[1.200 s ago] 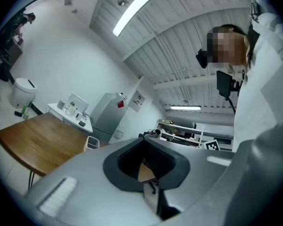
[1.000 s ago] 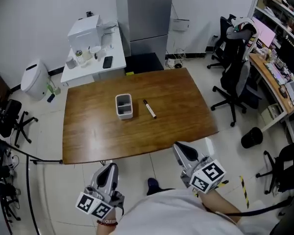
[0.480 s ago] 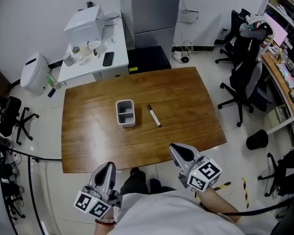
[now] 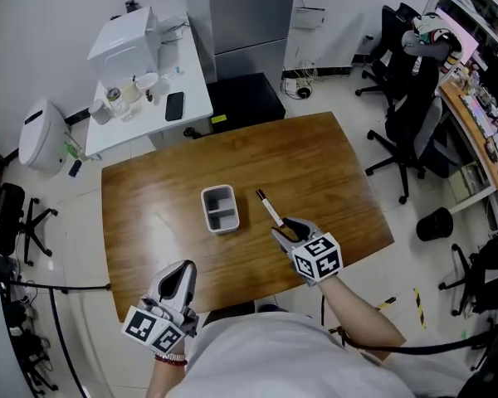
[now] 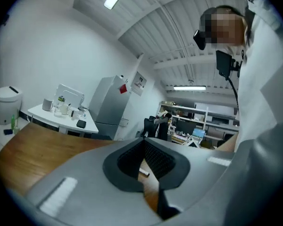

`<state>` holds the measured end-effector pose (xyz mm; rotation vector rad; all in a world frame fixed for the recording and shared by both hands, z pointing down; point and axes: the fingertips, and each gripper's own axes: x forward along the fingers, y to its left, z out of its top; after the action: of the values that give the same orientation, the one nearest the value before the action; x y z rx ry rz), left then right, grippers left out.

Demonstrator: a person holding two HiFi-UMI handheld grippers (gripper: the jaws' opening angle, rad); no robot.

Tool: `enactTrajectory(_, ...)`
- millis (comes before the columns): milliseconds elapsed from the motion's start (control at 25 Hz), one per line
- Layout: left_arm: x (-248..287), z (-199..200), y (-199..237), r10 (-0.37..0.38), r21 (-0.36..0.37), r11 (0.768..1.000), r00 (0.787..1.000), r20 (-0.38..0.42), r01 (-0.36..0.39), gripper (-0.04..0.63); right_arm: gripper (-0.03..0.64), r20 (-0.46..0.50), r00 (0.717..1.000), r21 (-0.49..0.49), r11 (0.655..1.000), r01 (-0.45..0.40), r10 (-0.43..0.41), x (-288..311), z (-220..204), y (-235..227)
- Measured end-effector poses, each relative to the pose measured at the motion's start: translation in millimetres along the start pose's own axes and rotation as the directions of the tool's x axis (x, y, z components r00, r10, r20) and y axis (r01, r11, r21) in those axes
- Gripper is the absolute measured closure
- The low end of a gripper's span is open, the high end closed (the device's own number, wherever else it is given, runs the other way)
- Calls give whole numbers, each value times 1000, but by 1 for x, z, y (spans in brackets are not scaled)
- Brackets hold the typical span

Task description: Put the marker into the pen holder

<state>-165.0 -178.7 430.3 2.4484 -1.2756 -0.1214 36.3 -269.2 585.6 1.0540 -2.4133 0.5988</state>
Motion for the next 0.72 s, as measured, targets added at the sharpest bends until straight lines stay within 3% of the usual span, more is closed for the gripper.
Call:
enactTrajectory(120,7,-5,15,-13,-8,1000,999,-31,13,595,453,-147,988,-91,995,40,-54,47,-26,-19)
enactTrajectory(200,6,-8,22,-15,-26,1000,999,-41,14,595,454,-195,975,-122,989,84,-107,62,-34,-30)
enactTrajectory(400,-2,-8,34,-43,-57,998,999,-32,41,595,465,-283,943,-105,983,150,-174,79,-52,-53)
enactTrajectory(560,-9,-4,51,-13,-96,995,1000,-12,12,595,498,-317,932,-83,984,159,-177,86,-65,-62)
enactTrajectory(720,-7,-6,59,-11,-89,996,999,-33,8,595,531,-317,935,-92,986,138,-161,88,-65,-61)
